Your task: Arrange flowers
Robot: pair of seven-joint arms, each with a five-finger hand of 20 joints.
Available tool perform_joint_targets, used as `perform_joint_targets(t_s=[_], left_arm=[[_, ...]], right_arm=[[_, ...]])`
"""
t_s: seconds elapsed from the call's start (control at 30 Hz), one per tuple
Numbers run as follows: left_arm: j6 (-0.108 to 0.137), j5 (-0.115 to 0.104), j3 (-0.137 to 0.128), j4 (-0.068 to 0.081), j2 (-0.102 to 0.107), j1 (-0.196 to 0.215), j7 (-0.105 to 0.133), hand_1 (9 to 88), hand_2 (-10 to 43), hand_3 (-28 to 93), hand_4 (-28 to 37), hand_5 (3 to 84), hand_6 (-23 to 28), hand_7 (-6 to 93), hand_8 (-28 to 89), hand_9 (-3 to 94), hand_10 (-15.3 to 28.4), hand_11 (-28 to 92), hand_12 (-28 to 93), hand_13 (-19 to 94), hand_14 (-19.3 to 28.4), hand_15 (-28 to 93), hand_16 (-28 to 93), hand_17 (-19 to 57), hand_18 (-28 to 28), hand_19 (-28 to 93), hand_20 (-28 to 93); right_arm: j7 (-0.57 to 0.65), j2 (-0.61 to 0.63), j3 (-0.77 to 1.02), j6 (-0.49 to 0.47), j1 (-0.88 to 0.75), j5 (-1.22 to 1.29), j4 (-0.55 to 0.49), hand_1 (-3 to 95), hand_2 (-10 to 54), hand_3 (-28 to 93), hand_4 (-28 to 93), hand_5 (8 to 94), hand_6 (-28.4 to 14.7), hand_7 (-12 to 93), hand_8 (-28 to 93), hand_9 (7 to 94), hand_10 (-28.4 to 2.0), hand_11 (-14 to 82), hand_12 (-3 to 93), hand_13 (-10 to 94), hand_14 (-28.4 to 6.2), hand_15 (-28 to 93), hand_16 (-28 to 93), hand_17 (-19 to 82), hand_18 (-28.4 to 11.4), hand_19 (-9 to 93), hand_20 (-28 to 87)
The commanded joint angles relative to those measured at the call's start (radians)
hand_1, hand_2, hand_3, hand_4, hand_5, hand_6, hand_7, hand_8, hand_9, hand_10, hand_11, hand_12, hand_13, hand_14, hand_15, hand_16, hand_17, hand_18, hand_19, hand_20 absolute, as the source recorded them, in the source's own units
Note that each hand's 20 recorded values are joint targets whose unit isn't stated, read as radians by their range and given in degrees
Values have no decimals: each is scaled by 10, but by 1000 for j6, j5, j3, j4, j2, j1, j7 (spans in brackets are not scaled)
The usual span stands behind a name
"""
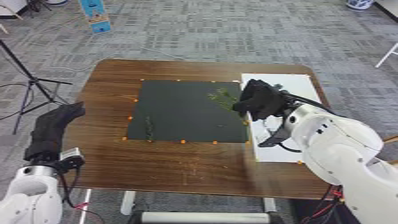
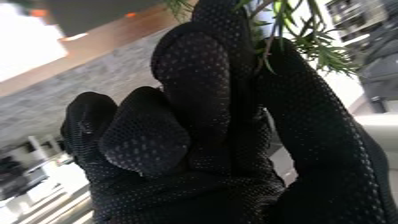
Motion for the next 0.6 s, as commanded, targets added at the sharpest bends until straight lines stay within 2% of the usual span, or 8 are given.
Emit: perform_joint_targets(t_s=[0.03,0.2,0.3,0.43,0.5,0.53,0.6], left_arm=[[-10,12,1,-16,-4,-2,-9,195,171,719,-283,519,24,144,-82,521,134,162,104,339,110,101,-34,61,57,15,147],[-20,26,-5,-30,-11,9,-17,191,163,723,-283,517,24,144,-83,518,132,161,104,338,112,101,-33,55,65,14,146],[-11,25,-7,-31,-13,13,-18,190,159,722,-283,517,24,144,-82,517,132,162,105,337,113,100,-33,52,66,13,145],[-16,28,-2,-31,-18,9,-19,188,153,722,-283,517,25,142,-82,517,131,162,106,335,113,100,-32,50,66,12,144],[-16,31,1,-34,-21,11,-19,187,151,723,-283,517,25,142,-82,517,131,162,105,335,114,100,-32,48,66,13,144],[-18,35,9,-30,-21,2,-20,187,151,723,-283,517,25,142,-82,517,131,162,106,334,114,99,-31,47,66,13,144],[-21,38,8,-34,-26,8,-17,187,150,722,-283,517,24,143,-82,516,132,162,106,333,114,99,-30,45,68,14,143]], right_arm=[[70,-128,-147,-44,161,19,71,440,37,654,-108,893,-1,298,-14,937,-122,410,271,852,-116,671,396,472,-271,932,614],[100,-201,-236,-71,214,30,143,444,38,647,-109,897,-1,286,-15,937,-122,410,265,861,-110,659,394,479,-271,932,613],[82,-228,-314,-99,258,-34,196,449,39,638,-114,898,-2,276,-18,937,-122,407,264,861,-109,657,398,479,-269,932,614],[86,-274,-390,-123,303,-109,273,456,45,620,-123,896,-2,257,-25,937,-121,397,266,859,-108,649,401,476,-269,932,613],[96,-299,-409,-94,309,-131,307,458,46,615,-123,895,-2,252,-27,937,-121,396,266,859,-107,648,402,475,-269,932,612],[95,-300,-427,-51,312,-155,323,458,47,614,-123,895,-2,251,-27,937,-121,397,266,859,-107,647,402,475,-269,932,611],[94,-317,-443,3,307,-203,349,458,47,613,-122,896,-2,249,-28,937,-121,398,264,860,-107,648,401,476,-268,932,609]])
